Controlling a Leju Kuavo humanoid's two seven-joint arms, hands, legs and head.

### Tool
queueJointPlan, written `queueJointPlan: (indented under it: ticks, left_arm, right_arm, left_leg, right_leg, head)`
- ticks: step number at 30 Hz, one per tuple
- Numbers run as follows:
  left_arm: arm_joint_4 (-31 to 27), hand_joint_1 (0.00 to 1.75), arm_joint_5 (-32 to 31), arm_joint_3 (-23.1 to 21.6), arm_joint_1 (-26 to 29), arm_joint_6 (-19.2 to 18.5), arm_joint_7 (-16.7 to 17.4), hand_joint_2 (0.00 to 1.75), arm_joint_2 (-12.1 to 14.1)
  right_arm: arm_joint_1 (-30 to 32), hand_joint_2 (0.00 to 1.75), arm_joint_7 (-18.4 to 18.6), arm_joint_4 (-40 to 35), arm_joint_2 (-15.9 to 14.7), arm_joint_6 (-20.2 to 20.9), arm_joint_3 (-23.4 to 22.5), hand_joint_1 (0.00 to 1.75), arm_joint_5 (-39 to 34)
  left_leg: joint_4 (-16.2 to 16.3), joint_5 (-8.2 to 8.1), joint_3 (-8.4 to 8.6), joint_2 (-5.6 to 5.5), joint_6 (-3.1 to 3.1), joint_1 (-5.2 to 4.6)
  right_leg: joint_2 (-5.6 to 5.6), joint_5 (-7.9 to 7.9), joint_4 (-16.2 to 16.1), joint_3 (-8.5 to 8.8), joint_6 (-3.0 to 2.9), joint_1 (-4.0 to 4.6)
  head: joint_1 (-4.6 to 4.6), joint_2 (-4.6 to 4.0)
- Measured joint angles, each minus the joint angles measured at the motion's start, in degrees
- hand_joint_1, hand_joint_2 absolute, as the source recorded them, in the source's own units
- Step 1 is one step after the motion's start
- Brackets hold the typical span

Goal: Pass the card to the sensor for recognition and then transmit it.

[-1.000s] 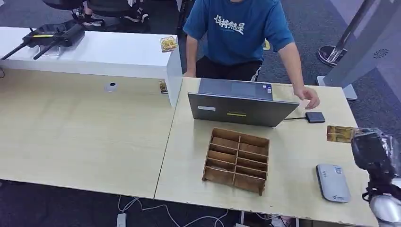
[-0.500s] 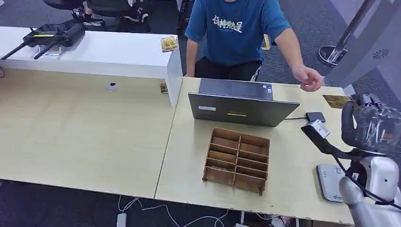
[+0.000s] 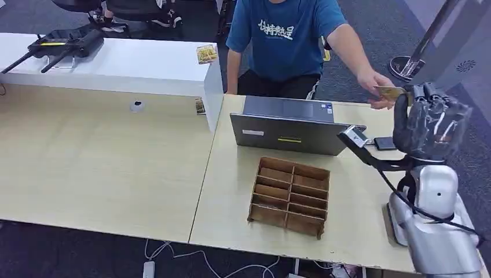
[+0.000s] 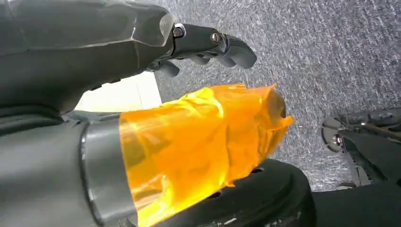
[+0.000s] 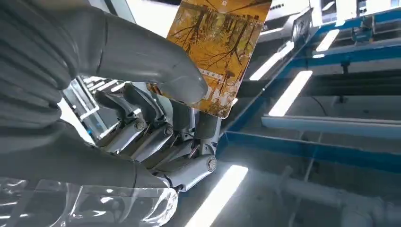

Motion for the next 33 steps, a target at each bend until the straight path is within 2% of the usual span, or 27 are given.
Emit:
queueJointPlan:
  ticks: [17, 33]
  left_arm:
    - [0.00, 0.00, -0.66, -0.76, 0.00, -0.07, 0.09, 0.00, 0.22]
    - [0.00, 0.00, -0.76, -1.49, 0.01, -0.07, 0.09, 0.00, 0.26]
  right_arm:
    - [-4.47, 1.75, 2.14, 6.01, 3.39, 0.74, 3.15, 1.75, 2.71]
    - [-4.86, 1.75, 2.32, 9.48, 3.80, 0.74, 4.00, 1.75, 2.49]
  left_leg:
    - [0.00, 0.00, -0.01, 0.00, 0.00, 0.00]
    - [0.00, 0.00, -0.01, 0.00, 0.00, -0.01]
  right_leg:
    - [0.00, 0.01, -0.01, 0.00, 0.00, 0.00]
    - [0.01, 0.01, -0.02, 0.00, 0.00, 0.00]
  head:
    - [0.00, 0.00]
    - [0.00, 0.00]
